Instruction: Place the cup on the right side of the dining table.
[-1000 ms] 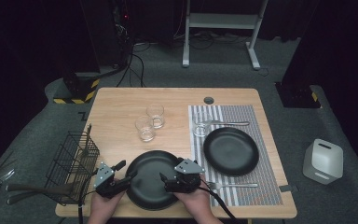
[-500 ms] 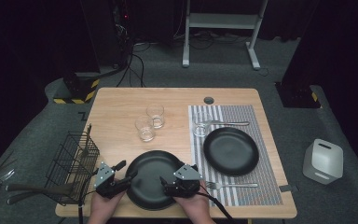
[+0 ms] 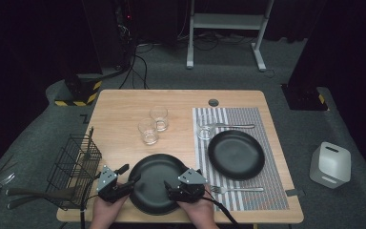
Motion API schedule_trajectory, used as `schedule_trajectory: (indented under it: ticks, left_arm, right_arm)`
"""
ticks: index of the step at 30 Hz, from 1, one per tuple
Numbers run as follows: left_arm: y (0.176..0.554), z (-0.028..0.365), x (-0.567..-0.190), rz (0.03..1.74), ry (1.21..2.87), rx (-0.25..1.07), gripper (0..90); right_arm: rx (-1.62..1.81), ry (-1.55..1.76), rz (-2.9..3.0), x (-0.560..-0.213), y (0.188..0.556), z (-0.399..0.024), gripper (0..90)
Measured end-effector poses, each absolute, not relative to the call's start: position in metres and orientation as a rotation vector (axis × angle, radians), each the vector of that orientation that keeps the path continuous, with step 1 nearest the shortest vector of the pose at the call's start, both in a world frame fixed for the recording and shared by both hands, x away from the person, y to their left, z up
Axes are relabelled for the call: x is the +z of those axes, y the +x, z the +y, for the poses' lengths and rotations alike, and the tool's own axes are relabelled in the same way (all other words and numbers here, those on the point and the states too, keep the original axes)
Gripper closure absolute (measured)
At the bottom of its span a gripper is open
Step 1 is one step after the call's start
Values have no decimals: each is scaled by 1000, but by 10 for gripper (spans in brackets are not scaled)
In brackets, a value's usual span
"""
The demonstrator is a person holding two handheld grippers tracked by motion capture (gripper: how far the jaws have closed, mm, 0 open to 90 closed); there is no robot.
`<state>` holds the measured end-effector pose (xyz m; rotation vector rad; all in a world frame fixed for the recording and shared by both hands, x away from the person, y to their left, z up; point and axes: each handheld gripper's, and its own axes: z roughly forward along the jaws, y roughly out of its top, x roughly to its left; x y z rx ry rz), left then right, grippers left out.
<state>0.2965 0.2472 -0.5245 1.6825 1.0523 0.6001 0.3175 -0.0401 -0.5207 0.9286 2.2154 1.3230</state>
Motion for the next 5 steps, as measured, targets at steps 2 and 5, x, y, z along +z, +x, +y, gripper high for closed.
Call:
schedule_trajectory:
  ticks: [2,5]
  left_arm:
    - [296,247,-525,1054,1679,600,376]
    - [296,247,-525,1052,1679,602,376]
  right_arm:
    - [1322,921,2212,-521,317,-40,147]
    - [1330,923,2205,-521,316,-40,149]
